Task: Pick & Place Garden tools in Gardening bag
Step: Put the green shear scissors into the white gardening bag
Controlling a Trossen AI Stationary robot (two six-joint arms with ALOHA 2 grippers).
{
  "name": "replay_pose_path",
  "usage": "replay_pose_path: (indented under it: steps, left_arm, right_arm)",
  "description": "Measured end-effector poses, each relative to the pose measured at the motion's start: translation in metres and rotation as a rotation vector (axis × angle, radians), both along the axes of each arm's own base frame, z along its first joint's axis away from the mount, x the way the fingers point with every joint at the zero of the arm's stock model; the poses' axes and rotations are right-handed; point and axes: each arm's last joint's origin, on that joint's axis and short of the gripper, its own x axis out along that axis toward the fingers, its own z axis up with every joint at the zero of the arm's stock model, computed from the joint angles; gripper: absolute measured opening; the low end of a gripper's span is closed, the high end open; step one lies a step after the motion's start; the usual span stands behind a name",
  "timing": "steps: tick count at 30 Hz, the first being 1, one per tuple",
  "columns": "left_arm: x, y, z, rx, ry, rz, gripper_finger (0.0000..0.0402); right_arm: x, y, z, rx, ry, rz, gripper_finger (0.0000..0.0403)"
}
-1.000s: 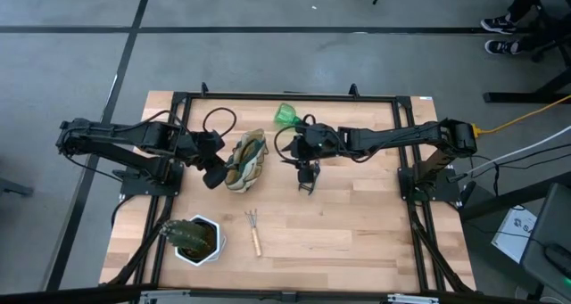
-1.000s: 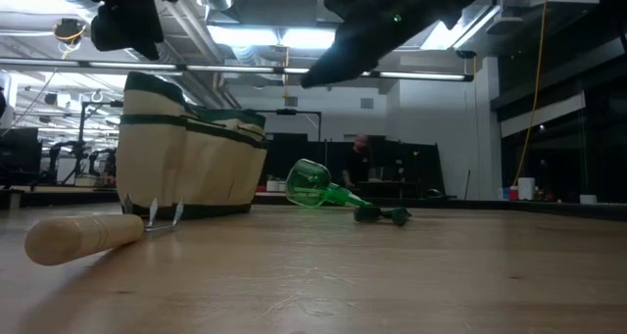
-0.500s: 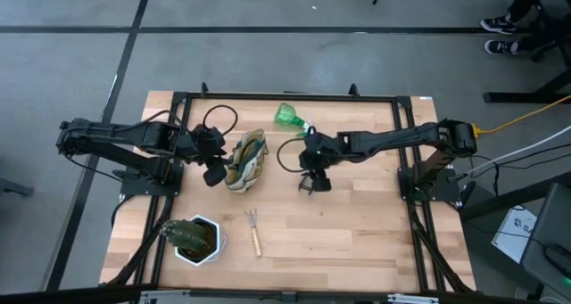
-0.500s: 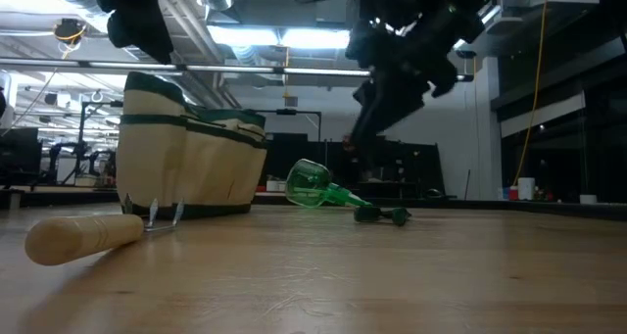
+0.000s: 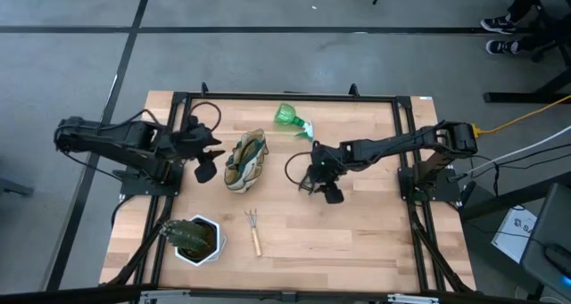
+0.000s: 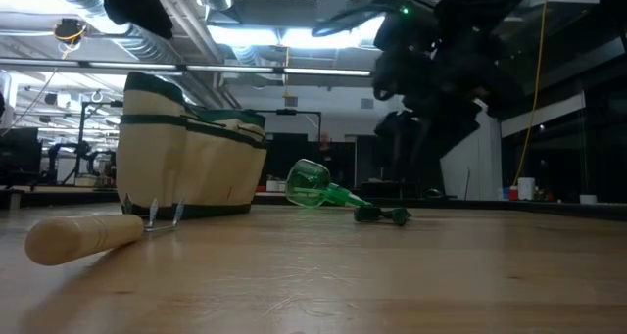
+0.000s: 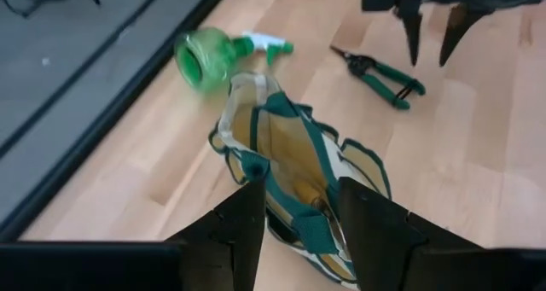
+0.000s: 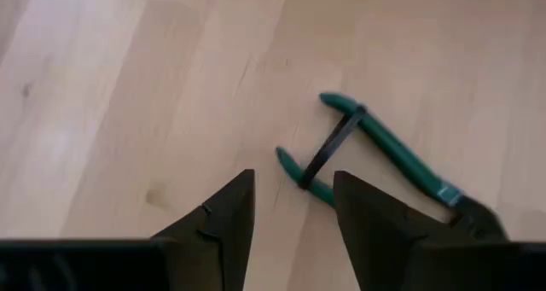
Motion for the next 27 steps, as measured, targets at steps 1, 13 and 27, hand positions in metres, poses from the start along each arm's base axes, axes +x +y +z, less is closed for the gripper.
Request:
replay_pose_path:
  steps: [1,13,27]
  left_arm:
    - [-0.002,-0.001,0.001,0.011,-0.007,-0.008,0.0143]
    - [-0.003,-0.006,0.002,0.083,-0.024,0.021,0.0143]
    - [0.0,-0.007,0.0,0.076,-0.015,0.026,0.0143]
  right_arm:
    - [-0.001,0.001,-0.002,-0.015,-0.001,0.024,0.0163]
    - [-0.005,0.0,-0.007,-0.335,-0.079,0.402,0.0163]
    - [0.01,-0.002,-0.038,-0.397,-0.102,0.524,0.016]
